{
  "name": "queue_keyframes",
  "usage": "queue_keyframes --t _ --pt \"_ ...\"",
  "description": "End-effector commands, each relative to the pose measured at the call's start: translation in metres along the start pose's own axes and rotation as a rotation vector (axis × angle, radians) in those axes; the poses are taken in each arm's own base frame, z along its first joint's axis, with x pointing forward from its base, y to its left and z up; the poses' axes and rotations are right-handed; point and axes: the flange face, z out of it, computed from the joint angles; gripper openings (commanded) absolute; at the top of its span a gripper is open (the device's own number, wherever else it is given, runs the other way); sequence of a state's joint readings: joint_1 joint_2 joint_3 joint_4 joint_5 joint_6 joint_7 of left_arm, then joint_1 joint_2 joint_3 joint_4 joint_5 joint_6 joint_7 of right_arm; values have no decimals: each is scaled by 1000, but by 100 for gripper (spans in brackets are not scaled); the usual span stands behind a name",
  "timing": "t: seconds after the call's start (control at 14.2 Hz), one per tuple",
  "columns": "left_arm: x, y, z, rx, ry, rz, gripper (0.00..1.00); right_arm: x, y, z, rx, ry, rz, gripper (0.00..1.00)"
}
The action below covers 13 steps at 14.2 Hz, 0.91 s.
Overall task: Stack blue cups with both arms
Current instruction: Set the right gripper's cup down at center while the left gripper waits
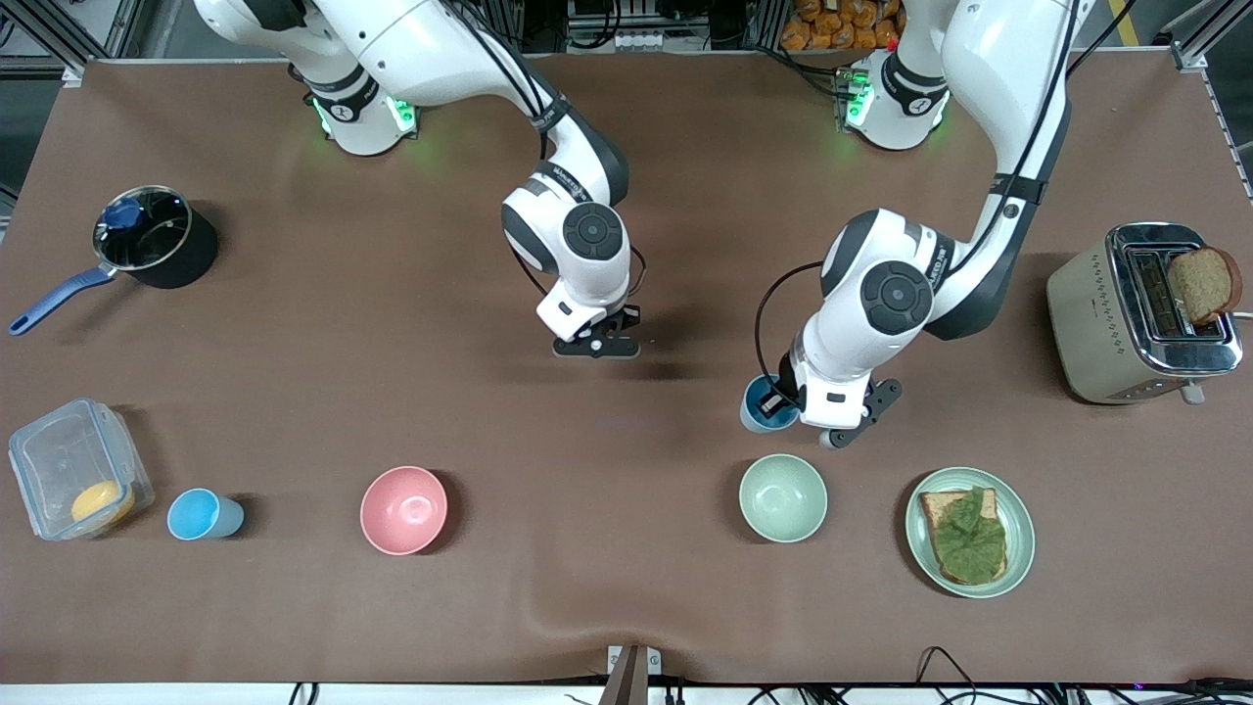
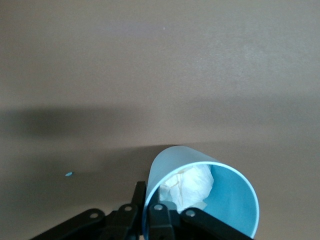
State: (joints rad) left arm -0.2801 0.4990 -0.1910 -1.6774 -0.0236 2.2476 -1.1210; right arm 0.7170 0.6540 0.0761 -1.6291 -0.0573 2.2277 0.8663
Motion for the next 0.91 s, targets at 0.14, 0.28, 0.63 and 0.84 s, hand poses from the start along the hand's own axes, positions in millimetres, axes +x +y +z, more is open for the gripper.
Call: queue_keyframes --t 0.14,0.28,0.63,0.84 --pt "-2 14 -14 -44 -43 -49 0 5 -5 -21 9 34 48 100" --pt "-13 20 -13 -49 -60 -54 0 12 0 -54 30 56 54 100" --pt "-68 40 -7 -39 -71 -24 0 57 59 -158 -3 25 37 100" --pt "-100 51 7 -20 -77 -25 0 89 122 -194 -20 -9 -36 100"
